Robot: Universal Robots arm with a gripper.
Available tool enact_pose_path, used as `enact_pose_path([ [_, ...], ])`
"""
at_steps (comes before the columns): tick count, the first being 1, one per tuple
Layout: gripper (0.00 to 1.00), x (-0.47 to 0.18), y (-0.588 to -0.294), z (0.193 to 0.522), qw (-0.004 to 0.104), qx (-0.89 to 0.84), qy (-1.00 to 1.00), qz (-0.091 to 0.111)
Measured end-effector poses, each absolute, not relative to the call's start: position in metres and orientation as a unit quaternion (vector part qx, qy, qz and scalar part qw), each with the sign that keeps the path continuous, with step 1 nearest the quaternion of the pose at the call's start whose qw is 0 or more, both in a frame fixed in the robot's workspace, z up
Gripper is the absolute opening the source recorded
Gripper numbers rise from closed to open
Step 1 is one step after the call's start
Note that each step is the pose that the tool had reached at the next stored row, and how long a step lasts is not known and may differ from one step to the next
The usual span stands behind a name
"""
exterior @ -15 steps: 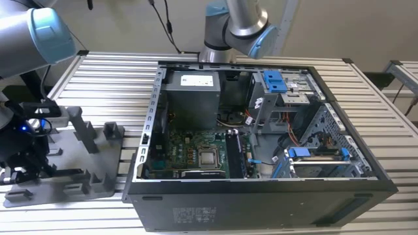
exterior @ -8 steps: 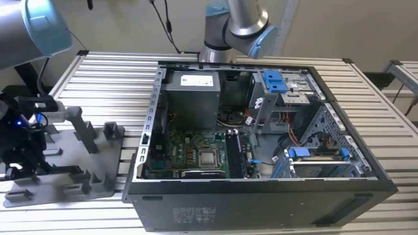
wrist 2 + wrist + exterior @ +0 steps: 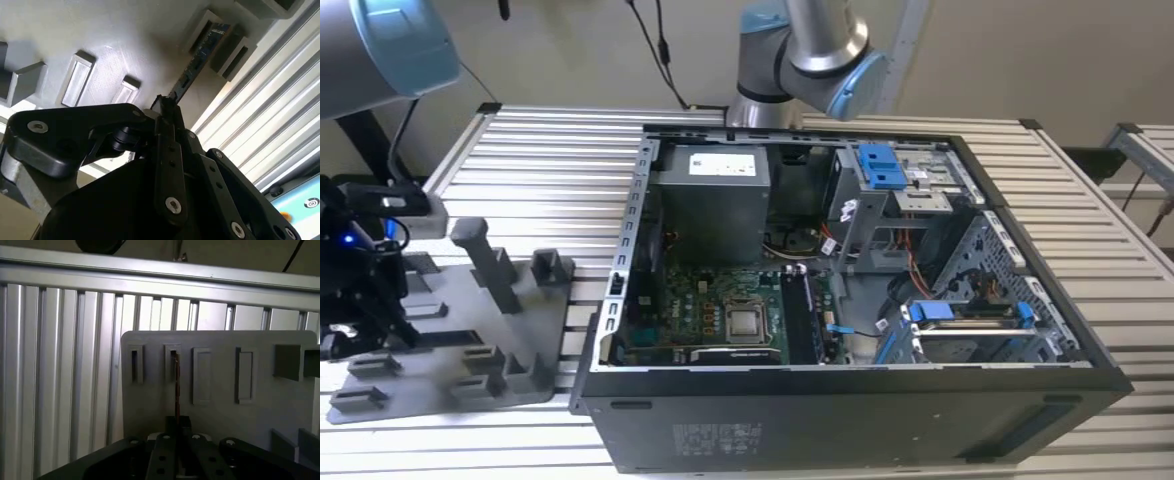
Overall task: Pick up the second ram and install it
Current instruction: 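Pick up the second ram and move it above second insertion slot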
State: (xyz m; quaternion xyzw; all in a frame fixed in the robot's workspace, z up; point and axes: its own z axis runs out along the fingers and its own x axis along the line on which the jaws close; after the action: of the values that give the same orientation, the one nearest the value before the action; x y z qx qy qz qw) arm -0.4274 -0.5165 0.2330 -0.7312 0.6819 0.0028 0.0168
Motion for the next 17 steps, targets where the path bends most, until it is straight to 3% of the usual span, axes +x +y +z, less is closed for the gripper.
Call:
enact_pose_path([
  [17, 0.15, -0.428, -0.517, 0.253, 0.029, -0.731, 0.682, 0.014],
])
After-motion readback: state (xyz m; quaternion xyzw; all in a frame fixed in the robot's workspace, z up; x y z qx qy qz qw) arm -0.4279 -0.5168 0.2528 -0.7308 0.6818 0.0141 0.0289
